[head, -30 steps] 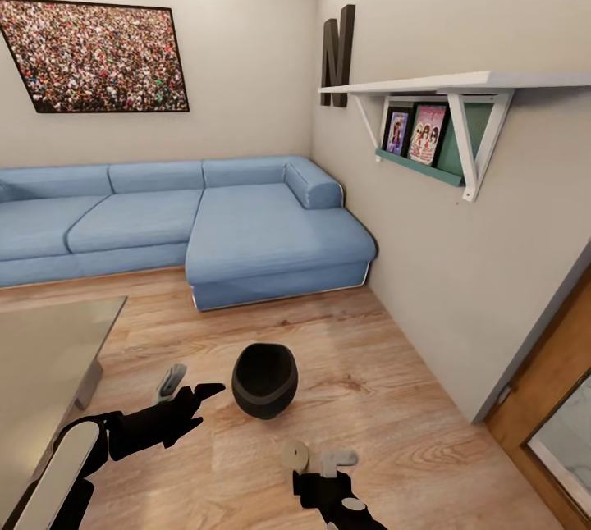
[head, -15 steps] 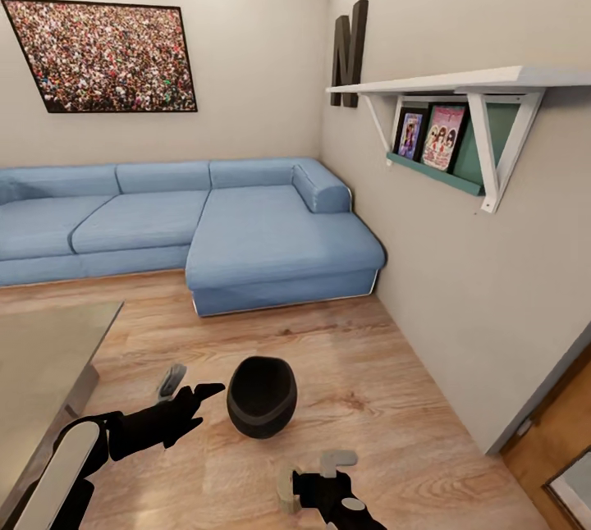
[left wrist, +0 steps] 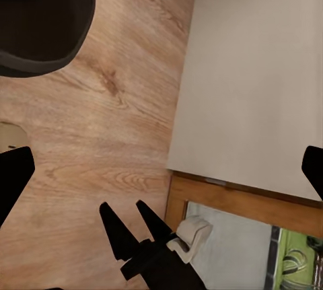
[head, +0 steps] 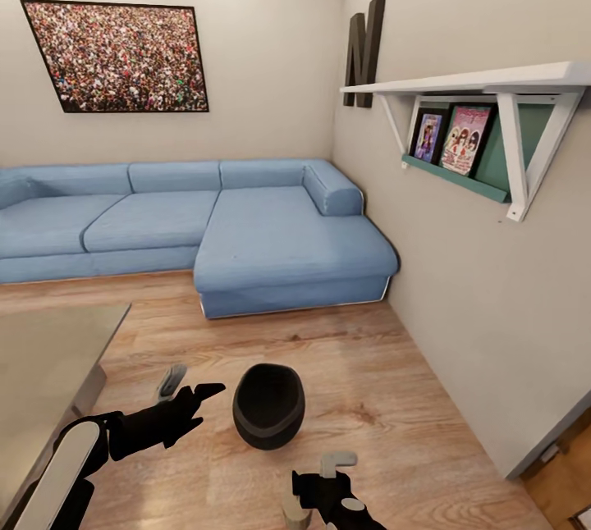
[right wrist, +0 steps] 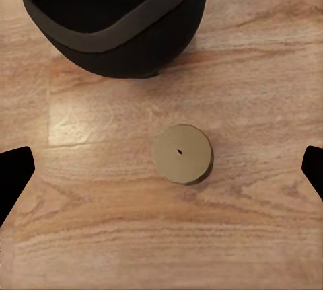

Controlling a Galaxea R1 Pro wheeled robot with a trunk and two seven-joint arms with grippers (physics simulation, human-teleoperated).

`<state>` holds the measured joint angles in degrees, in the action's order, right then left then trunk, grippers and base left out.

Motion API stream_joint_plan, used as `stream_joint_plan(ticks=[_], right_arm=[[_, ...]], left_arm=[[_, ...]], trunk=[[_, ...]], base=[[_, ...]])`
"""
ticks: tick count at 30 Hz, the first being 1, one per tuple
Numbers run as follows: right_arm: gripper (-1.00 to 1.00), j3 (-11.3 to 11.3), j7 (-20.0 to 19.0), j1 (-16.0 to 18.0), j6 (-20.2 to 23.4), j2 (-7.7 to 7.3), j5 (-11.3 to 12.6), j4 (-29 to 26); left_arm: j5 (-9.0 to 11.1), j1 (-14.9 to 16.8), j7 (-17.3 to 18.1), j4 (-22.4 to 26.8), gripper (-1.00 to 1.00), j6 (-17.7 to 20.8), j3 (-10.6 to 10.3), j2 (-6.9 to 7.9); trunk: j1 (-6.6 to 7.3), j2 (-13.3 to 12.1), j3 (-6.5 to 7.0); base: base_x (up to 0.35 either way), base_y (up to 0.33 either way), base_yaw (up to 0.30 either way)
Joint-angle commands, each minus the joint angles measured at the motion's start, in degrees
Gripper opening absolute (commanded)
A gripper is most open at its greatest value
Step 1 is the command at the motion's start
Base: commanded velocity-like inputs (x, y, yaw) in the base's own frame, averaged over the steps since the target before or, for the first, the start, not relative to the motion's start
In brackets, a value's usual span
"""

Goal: Place each of the two pumpkins and all three candles from the living room inside a cabinet in the living room (use any cabinet), then make sure every cabinet is closed, and position the cauldron so it is next to a table in the living room.

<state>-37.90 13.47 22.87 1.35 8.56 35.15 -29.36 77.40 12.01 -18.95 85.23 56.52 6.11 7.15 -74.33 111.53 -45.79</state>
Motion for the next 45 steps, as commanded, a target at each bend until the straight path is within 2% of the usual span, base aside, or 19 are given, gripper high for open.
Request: stream_joint_plan(ticks=[1,9,13,18,19,20,21,23,25,26,27,29,31,35,37,40,45], right_arm=[[1.0,-0.4,0.5,0.1,0.1,-0.05,0.4,-0.1],[1.0,-0.4,0.7,0.1,0.1,-0.09,0.4,0.1],[1.0,-0.4,0.9,0.1,0.1,-0.12,0.4,0.2],[1.0,-0.3,1.0,0.1,0.2,-0.13,0.7,0.2],[1.0,-0.3,1.0,0.1,0.2,-0.13,0.8,0.2],[1.0,-0.3,1.1,0.1,0.3,-0.13,0.8,0.2],[1.0,-0.3,1.1,0.1,0.3,-0.13,0.7,0.2],[1.0,-0.3,1.1,0.1,0.3,-0.13,0.7,0.2],[1.0,-0.2,1.1,0.1,0.3,-0.13,0.8,0.2],[1.0,-0.2,1.0,0.1,0.4,-0.13,0.9,0.2],[1.0,-0.2,1.0,0.1,0.5,-0.13,0.9,0.2],[1.0,-0.1,1.1,0.1,1.9,-0.13,1.0,0.2],[1.0,0.0,1.2,0.1,5.6,-0.07,1.1,0.2],[1.0,0.3,1.5,0.3,11.6,0.34,1.0,-0.4],[1.0,0.4,1.6,0.5,12.7,0.41,1.1,-0.4],[1.0,0.5,3.5,2.0,14.0,0.52,1.4,-0.5],[1.0,1.2,8.0,5.7,17.2,0.57,1.5,-0.5]], left_arm=[[0.6,0.0,-0.6,0.1,1.0,0.2,0.0,-0.01],[0.6,0.0,-0.4,0.2,1.0,0.2,0.1,-0.01],[2.3,0.0,-0.4,0.4,1.0,0.3,0.1,0.07],[8.3,-0.2,-0.4,1.9,1.0,0.5,-0.2,0.67],[10.8,-0.4,-0.4,2.7,1.0,0.6,-0.1,1.1],[12.4,-0.5,-0.4,3.0,1.0,0.6,-0.2,1.7],[14.9,-0.6,-0.4,3.3,1.0,0.6,-0.4,2.83],[19.2,-0.8,-0.3,3.6,1.0,0.7,-1.3,4.07],[24.2,-0.8,-0.3,3.6,1.0,0.7,-2.2,5.46],[27.6,-0.9,-0.4,3.7,1.0,0.7,-3.0,6.41],[28.5,-0.9,-0.4,3.7,1.0,0.7,-3.3,6.71],[31.6,-1.0,-0.3,3.6,1.0,0.8,-4.7,7.72],[34.1,-1.2,-0.3,3.6,1.0,0.7,-5.7,8.26],[37.8,-1.3,-0.3,3.6,1.0,0.7,-7.4,8.59],[38.8,-1.3,-0.4,3.6,1.0,0.7,-8.1,8.63],[39.6,-1.3,-0.3,3.5,1.0,0.7,-8.7,8.76],[39.8,-1.3,-0.4,3.5,1.0,0.7,-8.8,8.84]], trunk=[[0.01,0.0,-0.05],[0.01,0.0,-0.05],[-0.65,1.2,-0.59],[-1.75,3.2,-1.49],[-1.97,3.6,-1.67],[-2.19,4.0,-1.85],[-2.41,4.4,-2.03],[-2.85,5.2,-2.39],[-3.29,6.0,-2.75],[-3.51,6.4,-2.93],[-3.73,6.8,-3.1],[-4.17,7.6,-3.46],[-4.61,8.4,-3.82],[-5.49,10.1,-4.54],[-5.92,10.9,-4.9],[-6.58,12.1,-5.44],[-7.68,14.1,-6.34]], base=[[0.012,0.072,0.004],[0.003,0.123,0.001],[0.0,0.015,0.0],[0.0,0.002,0.0],[0.0,0.0,0.0],[0.0,0.0,0.0],[0.0,0.0,0.0],[0.0,0.0,0.0],[0.0,0.0,0.0],[0.0,0.0,0.0],[0.0,0.0,0.0],[0.0,0.0,0.0],[0.0,0.0,0.0],[0.0,0.0,0.0],[0.0,0.0,0.0],[0.0,0.0,0.0],[0.0,0.0,0.0]])
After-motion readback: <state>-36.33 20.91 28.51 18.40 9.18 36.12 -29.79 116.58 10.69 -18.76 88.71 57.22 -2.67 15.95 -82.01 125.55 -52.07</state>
